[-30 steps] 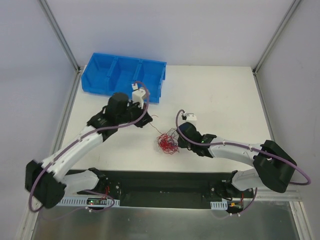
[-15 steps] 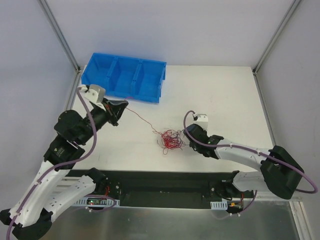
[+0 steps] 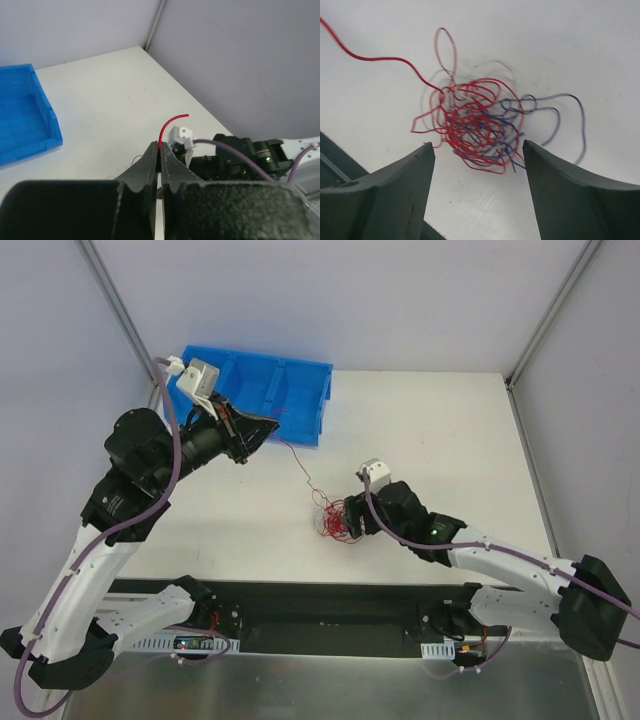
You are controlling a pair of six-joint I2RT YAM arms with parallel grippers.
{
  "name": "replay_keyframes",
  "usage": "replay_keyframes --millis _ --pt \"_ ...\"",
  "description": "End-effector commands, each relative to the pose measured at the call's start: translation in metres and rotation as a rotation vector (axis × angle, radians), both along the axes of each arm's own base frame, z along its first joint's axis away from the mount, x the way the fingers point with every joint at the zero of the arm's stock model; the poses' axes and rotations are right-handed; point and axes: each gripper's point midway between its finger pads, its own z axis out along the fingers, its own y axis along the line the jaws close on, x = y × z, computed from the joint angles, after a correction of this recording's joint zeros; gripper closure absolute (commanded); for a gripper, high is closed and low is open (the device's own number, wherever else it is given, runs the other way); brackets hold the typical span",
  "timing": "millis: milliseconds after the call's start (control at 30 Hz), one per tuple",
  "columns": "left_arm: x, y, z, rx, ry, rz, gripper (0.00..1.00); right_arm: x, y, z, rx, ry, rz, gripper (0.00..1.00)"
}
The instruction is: Untangle the cables
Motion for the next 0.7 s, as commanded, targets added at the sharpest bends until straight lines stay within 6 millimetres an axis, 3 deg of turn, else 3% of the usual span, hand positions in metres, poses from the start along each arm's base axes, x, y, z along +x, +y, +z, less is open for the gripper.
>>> replay_keyframes --millis 0,67,167,267,433,533,667 --pt "-0.027 -0.001 0.060 -0.101 -0.094 -0.086 1.00 0.000 0.066 0.031 0.113 -0.078 0.221 0.26" --pt "-0.028 0.000 0.071 -0.114 -0.113 -0.083 1.00 0.018 0.073 0.019 0.071 -0.066 0.122 0.29" --pt "-0.035 0.004 0.090 -0.127 -0.167 -0.090 1.00 0.038 0.057 -0.014 -0.020 0.029 -0.123 0.36" --pt "-0.046 0.020 0.128 -0.144 -0.287 -0.052 1.00 0.037 0.040 -0.039 -0.069 0.055 -0.200 0.43" --pt "-0.066 0.056 0.196 -0.190 -0.488 0.064 1.00 0.032 -0.006 -0.076 -0.144 0.089 -0.321 0.63" --pt "-0.072 0.074 0.223 -0.197 -0.575 0.137 1.00 0.029 -0.031 -0.088 -0.160 0.114 -0.390 0.65" --pt "-0.075 0.092 0.252 -0.196 -0.670 0.223 1.00 0.026 -0.066 -0.091 -0.214 0.125 -0.489 0.64"
